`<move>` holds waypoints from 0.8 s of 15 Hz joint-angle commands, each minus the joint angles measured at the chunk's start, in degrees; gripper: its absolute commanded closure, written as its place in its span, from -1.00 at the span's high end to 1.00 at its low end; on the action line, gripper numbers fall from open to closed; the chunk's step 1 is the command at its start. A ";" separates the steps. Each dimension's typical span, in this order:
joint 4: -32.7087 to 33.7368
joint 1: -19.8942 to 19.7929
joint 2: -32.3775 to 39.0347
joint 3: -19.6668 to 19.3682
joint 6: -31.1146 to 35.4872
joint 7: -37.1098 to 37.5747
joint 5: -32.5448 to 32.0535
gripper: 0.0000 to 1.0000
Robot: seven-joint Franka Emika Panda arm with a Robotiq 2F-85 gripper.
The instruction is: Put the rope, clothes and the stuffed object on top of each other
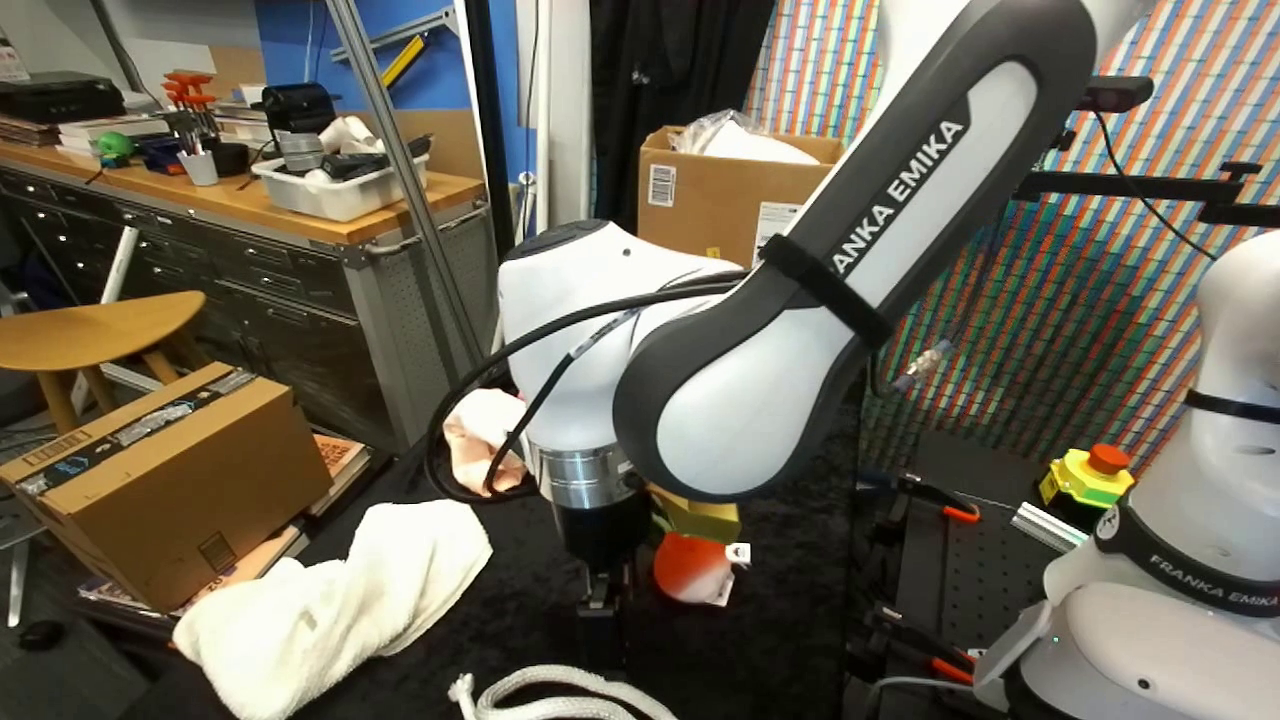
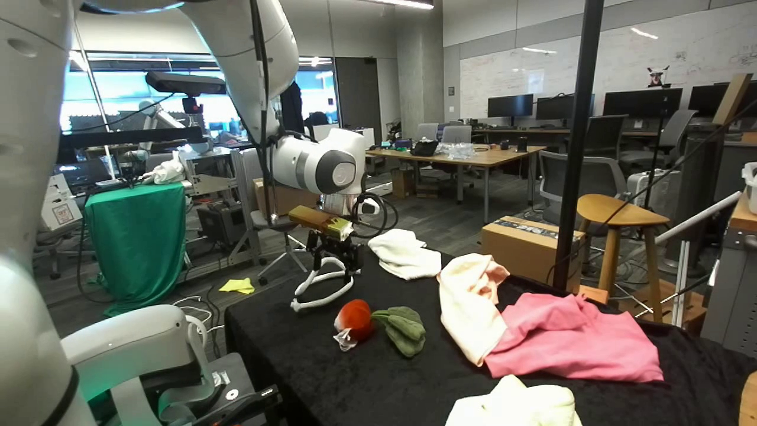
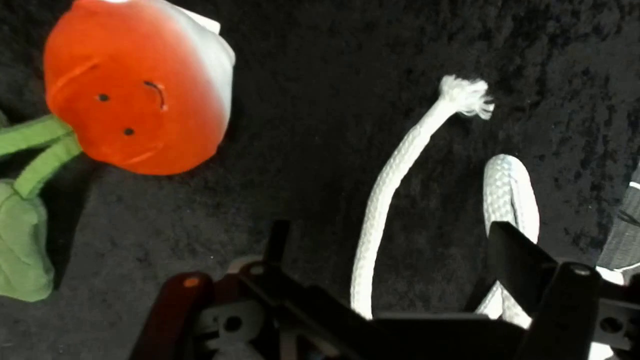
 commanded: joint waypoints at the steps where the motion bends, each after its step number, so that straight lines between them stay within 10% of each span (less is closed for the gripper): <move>1: 4.10 0.90 2.59 0.67 -0.19 1.70 -0.80 1.00; 12: 5.81 1.84 6.14 2.27 2.73 0.80 0.37 1.00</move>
